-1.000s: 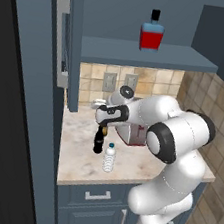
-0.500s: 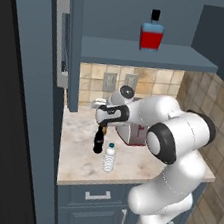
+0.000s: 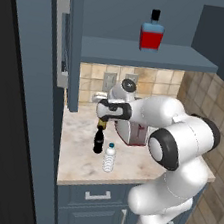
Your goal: Sort all alcoholic drinks to one cabinet, and non-alcoholic drinks to the other.
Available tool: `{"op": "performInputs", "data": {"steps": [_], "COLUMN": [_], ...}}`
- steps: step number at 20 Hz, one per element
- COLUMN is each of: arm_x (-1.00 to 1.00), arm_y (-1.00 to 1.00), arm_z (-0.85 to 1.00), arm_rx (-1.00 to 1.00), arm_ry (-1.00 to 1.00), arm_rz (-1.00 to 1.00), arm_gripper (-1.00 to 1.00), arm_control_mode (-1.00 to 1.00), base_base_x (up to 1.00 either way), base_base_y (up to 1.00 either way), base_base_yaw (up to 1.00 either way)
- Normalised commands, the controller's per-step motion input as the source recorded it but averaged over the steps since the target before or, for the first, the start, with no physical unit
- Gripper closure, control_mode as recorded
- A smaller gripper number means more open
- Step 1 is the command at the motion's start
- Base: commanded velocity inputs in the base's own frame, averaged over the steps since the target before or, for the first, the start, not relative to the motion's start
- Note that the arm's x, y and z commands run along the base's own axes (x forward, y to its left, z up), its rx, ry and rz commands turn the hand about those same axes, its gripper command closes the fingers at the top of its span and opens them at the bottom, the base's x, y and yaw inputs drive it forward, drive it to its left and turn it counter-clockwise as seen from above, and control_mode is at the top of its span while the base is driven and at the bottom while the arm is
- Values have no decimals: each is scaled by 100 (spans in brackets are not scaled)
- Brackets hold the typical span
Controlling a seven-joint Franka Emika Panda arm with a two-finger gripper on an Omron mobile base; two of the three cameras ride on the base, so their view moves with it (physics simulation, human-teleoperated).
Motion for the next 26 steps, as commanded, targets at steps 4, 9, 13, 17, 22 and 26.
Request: {"op": "performInputs", "data": {"steps": [4, 9, 13, 17, 22, 26], "arm_x": [-17, -34, -26, -21, -23, -31], "arm_y": [0, 0, 0, -8, -10, -9], "arm_z": [41, 37, 41, 46, 40, 39], "arm_rx": [-2, -3, -3, -2, 0, 0], "arm_ry": [-1, -4, -2, -2, -4, -6], "arm_rz": [0, -2, -2, 0, 0, 0], "arm_gripper": [100, 100, 100, 100, 100, 100], "arm_control_mode": [-100, -100, -100, -100, -100, -100], "base_base_x": [0, 0, 0, 0, 0, 0], "base_base_y": [0, 0, 0, 0, 0, 0], "base_base_yaw": [0, 0, 0, 0, 0, 0]}}
